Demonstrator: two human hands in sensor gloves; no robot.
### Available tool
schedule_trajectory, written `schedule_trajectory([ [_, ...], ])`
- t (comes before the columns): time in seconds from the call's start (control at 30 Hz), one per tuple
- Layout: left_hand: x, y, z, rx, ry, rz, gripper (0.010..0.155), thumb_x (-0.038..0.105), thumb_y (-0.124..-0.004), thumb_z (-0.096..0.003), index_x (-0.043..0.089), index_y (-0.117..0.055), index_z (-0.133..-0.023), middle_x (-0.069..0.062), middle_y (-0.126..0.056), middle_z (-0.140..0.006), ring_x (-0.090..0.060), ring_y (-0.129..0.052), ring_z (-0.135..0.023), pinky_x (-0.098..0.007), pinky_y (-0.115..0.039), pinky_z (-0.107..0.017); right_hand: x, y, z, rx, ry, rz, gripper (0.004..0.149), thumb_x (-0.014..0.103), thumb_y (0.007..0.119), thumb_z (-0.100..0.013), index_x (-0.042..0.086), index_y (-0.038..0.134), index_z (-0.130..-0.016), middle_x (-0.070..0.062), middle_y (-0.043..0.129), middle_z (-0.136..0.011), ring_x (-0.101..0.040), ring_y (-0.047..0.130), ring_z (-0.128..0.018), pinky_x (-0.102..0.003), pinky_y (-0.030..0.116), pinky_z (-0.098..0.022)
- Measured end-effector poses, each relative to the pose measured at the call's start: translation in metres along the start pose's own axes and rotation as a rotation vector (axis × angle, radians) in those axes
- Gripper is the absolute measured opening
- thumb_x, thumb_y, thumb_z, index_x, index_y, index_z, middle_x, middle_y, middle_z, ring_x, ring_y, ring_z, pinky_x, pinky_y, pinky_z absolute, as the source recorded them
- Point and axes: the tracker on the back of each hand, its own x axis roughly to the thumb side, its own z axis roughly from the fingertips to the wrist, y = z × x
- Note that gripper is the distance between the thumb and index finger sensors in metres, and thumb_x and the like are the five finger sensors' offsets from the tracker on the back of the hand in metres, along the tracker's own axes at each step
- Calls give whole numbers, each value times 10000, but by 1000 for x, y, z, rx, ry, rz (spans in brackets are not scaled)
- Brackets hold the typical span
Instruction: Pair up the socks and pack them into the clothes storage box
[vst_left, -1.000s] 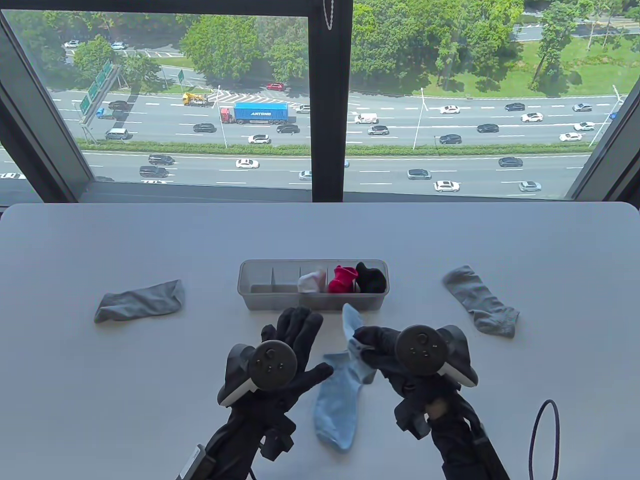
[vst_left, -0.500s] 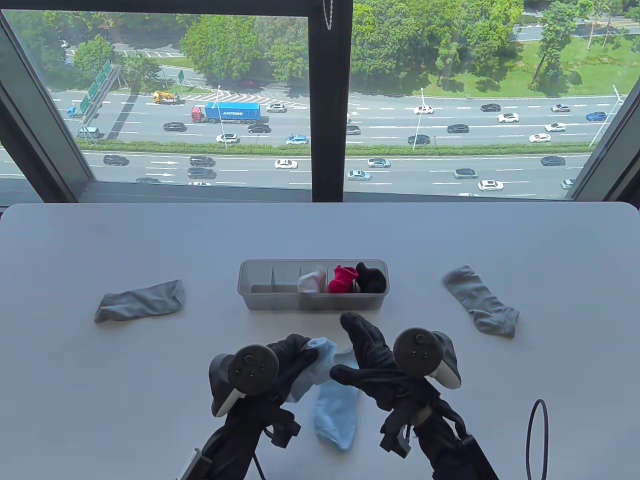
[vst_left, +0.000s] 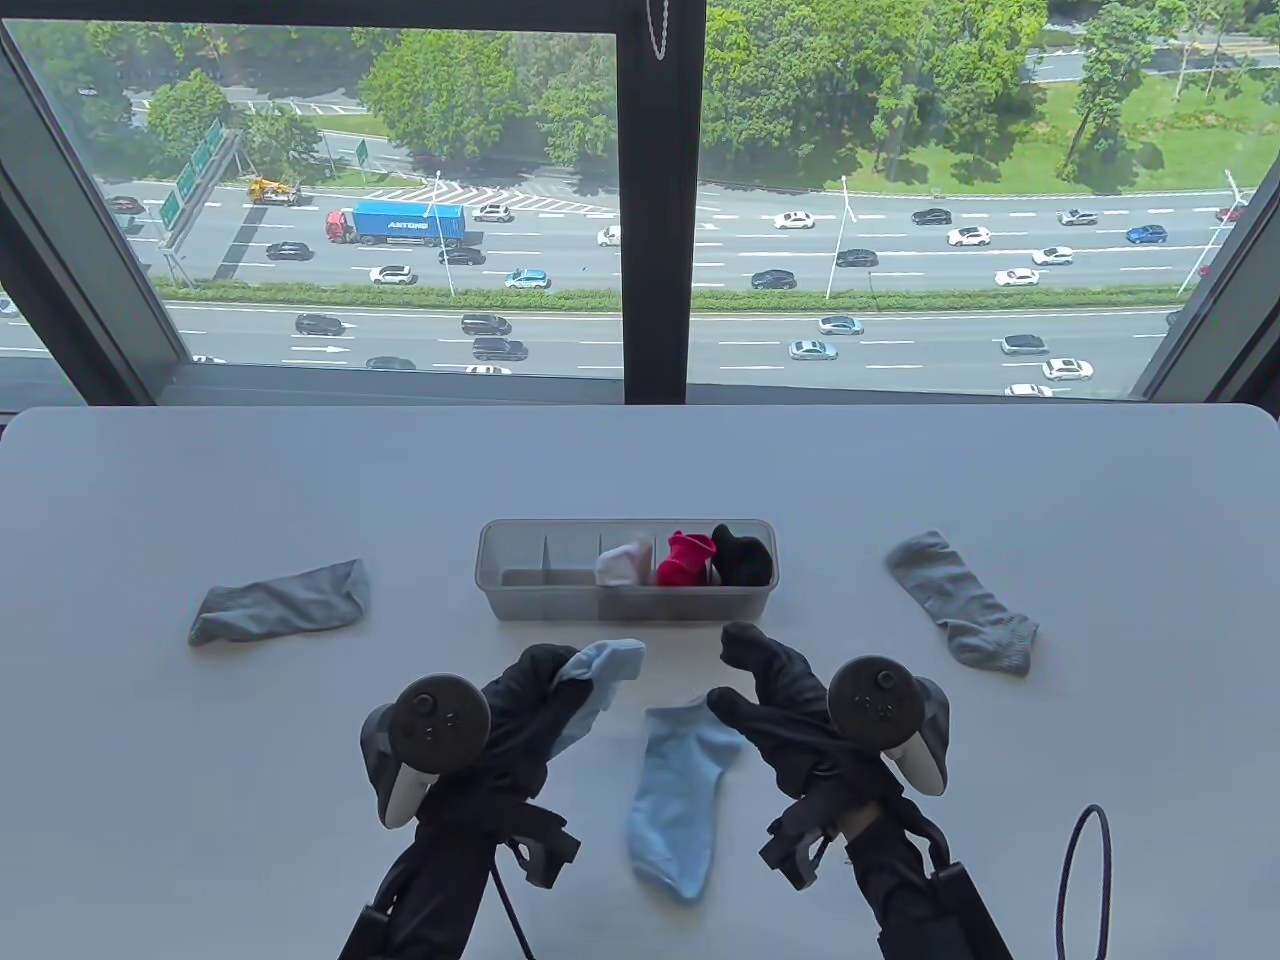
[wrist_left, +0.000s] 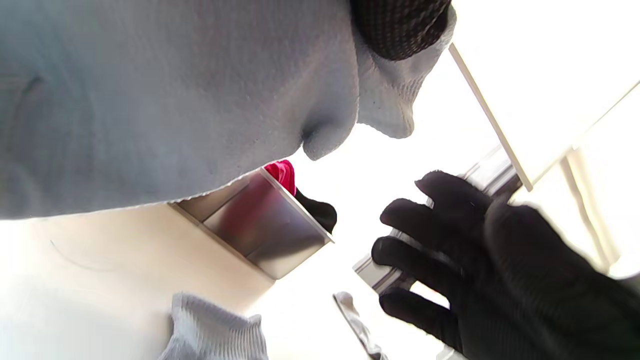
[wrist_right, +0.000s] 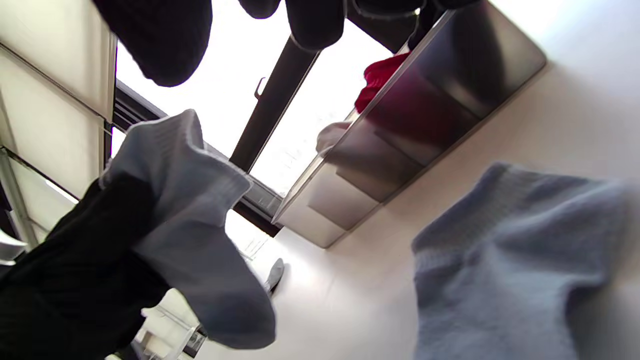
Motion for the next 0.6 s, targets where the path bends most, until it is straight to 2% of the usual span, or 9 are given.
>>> schedule_trajectory([
  [0.07, 11, -11, -2, -41, -49, -24, 415, 276, -728, -566, 200, -597, -952, -81, -848, -900, -294, -969, -701, -576, -737, -668, 9, 13, -4, 54, -13, 86, 924, 498, 744, -534, 209, 105, -1136, -236, 99, -1207, -543, 119, -1053, -718, 271, -738],
  [0.13, 19, -16, -2, -64, -91, 28, 401, 277, -738, -565, 206, -644, -948, -82, -909, -826, -253, -1017, -596, -543, -793, -620, 8, 18, -4, 1, 7, 171, 837, 487, 740, -532, 265, 212, -1141, -180, 161, -1226, -530, 176, -1072, -712, 308, -746],
  [0.2, 21, -17, -1, -76, -94, 57, 371, 322, -743, -559, 161, -735, -893, -92, -976, -684, -234, -1037, -449, -526, -830, -553, 4, 14, -1, -83, 1, 140, 543, 461, 747, -529, 311, 587, -1025, -111, 570, -1186, -484, 454, -1088, -693, 430, -755],
  [0.23, 17, -14, -1, -46, -80, 62, 381, 400, -718, -549, 128, -815, -797, -78, -1005, -510, -198, -1026, -294, -496, -867, -473, 0, 10, 3, -124, 17, 54, 398, 402, 734, -555, 274, 709, -931, -74, 797, -1028, -398, 702, -1003, -652, 515, -753],
  [0.33, 6, -9, -1, 18, -30, 164, 446, 434, -642, -570, 81, -897, -669, -113, -1025, -369, -215, -1013, -170, -490, -879, -394, -5, 4, 5, -130, 11, -32, 387, 355, 730, -569, 240, 719, -939, -89, 877, -928, -384, 775, -942, -641, 531, -748],
  [0.43, 2, -9, 1, 5, 3, 100, 438, 397, -624, -588, 88, -875, -771, -143, -1055, -543, -299, -1058, -361, -554, -823, -517, 0, 8, 2, -112, 17, 51, 398, 330, 745, -563, 248, 697, -950, -62, 873, -894, -336, 789, -927, -639, 541, -746],
  [0.47, 2, -10, 0, -68, -5, 76, 433, 362, -613, -598, 123, -782, -916, -150, -999, -755, -340, -1031, -561, -603, -742, -623, 0, 8, 1, -102, 16, 46, 404, 313, 757, -562, 256, 680, -955, -60, 856, -888, -327, 776, -927, -642, 540, -743],
  [0.53, 4, -12, -2, -184, -39, 90, 484, 321, -624, -604, 230, -587, -1078, -149, -800, -1023, -378, -907, -803, -667, -629, -700, -1, 8, 2, -97, 18, 16, 420, 285, 762, -569, 238, 648, -970, -70, 825, -876, -335, 751, -913, -639, 530, -745],
  [0.6, 8, -17, -3, -242, -40, 111, 629, 407, -689, -579, 256, -453, -1142, -183, -646, -1119, -405, -824, -874, -688, -581, -715, -2, 9, 2, -83, 15, -17, 430, 298, 763, -575, 216, 636, -977, -79, 815, -860, -338, 751, -886, -638, 531, -740],
])
